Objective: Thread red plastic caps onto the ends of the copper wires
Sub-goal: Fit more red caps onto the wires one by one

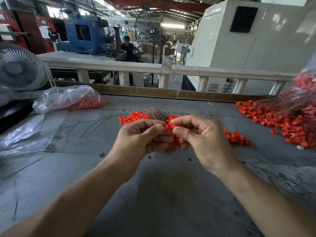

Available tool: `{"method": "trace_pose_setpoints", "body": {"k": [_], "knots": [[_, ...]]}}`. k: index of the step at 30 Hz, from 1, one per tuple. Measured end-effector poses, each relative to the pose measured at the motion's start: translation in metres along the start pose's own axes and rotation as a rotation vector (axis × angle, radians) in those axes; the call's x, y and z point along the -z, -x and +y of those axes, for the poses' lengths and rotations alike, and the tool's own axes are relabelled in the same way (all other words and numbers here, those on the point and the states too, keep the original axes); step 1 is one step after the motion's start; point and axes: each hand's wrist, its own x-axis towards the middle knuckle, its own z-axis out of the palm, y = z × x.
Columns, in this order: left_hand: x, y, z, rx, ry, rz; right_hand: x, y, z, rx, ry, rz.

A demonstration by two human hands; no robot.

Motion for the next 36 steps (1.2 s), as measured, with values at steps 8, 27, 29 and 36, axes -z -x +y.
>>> {"method": "trace_pose_setpoints", "body": {"k": [8,27,29,36], "knots": [[0.0,0.001,0.0,0.0,-0.011,-0.009,-0.002,0.007,-0.011,0.097,0.249,-0.03],[-0.004,0.002,-0.001,-0.021,-0.031,-0.04,-0.003,0.006,-0.009,0.096,0.178,0.042],[-0.004,0.002,-0.001,-0.022,-0.028,-0.045,-0.005,0.006,-0.007,0.045,0.112,0.066],[-0.005,0.002,-0.001,-0.044,-0.069,-0.042,-0.005,0.007,-0.007,0.036,0.119,0.1]]}}
